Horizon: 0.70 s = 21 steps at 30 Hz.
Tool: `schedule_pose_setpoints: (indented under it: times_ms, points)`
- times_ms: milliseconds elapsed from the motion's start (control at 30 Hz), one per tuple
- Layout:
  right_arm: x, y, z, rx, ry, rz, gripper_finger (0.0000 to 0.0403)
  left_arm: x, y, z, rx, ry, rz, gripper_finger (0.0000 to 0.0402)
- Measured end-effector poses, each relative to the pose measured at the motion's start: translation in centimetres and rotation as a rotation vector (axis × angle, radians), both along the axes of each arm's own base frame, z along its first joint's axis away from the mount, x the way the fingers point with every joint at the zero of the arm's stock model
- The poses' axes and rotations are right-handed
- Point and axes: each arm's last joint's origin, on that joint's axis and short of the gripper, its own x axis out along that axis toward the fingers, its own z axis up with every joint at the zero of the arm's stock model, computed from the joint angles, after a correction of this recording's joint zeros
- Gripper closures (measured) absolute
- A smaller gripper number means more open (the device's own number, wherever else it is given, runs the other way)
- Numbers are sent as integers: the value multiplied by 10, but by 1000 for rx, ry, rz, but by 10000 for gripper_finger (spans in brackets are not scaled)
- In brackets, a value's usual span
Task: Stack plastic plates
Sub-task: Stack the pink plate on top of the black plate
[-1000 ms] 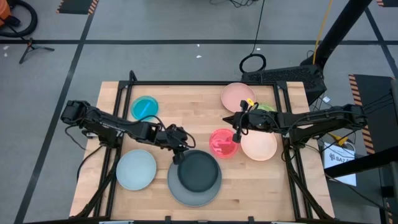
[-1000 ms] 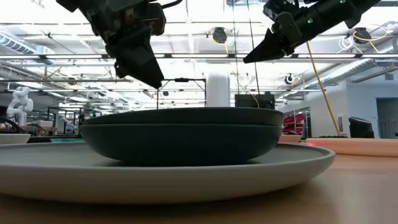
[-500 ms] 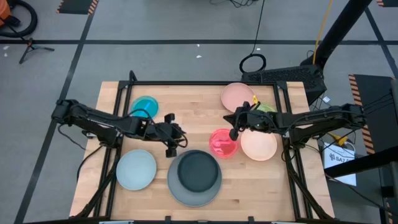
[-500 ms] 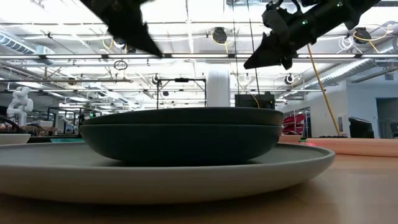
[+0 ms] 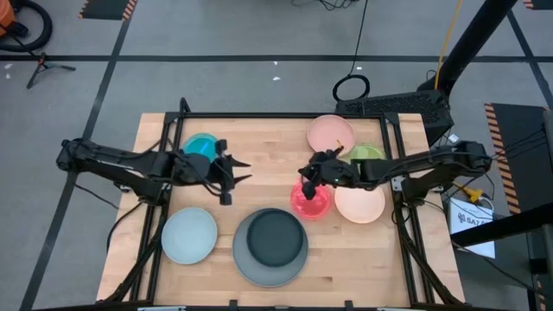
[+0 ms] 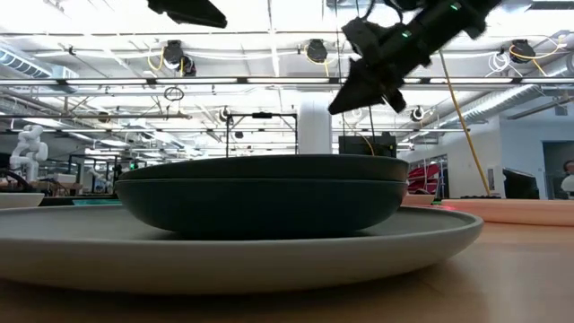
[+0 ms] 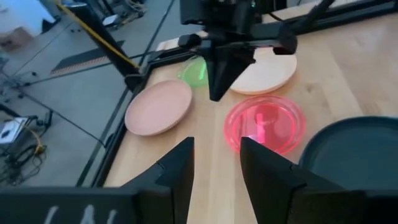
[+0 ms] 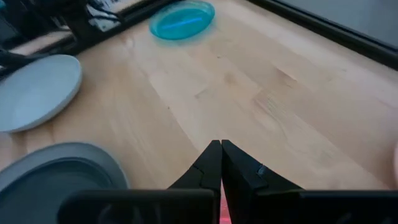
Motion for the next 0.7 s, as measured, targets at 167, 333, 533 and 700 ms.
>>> schedule_pose_setpoints:
  times_ms: [167, 333, 533, 700]
  points:
    - [18, -14, 19, 40, 183, -85, 401, -23, 3, -20, -52, -42, 19, 266]
    - [23, -41, 28, 105, 416, -238, 401, -45, 8, -17, -58, -158, 32, 266]
    - [18, -91, 14, 228, 594, -404, 398, -62, 13, -10, -112, -195, 81, 266]
    - [15, -122, -8, 355, 653, -426, 351, -63, 13, -15, -116, -148, 87, 266]
